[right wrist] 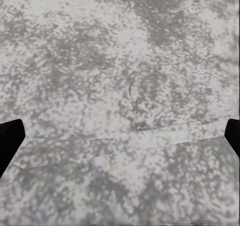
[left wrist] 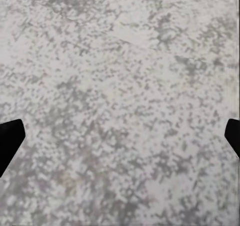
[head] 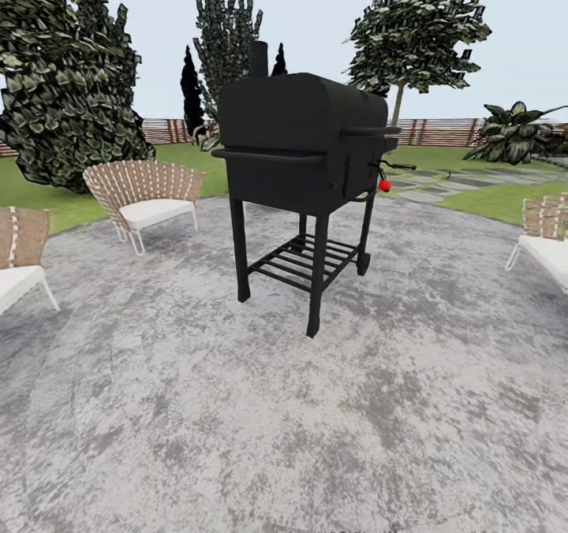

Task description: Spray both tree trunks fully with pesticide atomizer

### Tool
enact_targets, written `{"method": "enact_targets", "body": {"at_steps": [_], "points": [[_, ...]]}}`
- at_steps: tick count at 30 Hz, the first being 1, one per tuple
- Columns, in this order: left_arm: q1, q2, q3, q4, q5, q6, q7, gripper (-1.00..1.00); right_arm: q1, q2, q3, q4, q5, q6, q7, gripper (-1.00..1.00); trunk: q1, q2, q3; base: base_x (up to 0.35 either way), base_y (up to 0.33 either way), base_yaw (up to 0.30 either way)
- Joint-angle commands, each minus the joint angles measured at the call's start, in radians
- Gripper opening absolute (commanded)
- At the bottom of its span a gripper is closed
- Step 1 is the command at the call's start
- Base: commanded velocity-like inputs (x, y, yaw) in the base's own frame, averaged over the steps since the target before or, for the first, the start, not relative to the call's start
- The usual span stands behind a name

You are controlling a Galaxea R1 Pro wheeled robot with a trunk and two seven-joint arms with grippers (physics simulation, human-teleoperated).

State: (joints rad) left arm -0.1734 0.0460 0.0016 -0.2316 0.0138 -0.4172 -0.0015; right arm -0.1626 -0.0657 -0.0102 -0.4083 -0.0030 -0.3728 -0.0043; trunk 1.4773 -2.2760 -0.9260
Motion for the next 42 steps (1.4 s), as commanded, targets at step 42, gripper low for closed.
{"method": "enact_targets", "body": {"at_steps": [42], "points": [[-0.001, -0.002, 0.000, 0.000, -0.002, 0.000, 0.000, 1.00, 0.000, 0.000, -0.052, -0.001, 0.000, 0.000, 0.007, 1.00, 0.000, 0.000, 0.000, 0.087, -0.073, -0.300]]}}
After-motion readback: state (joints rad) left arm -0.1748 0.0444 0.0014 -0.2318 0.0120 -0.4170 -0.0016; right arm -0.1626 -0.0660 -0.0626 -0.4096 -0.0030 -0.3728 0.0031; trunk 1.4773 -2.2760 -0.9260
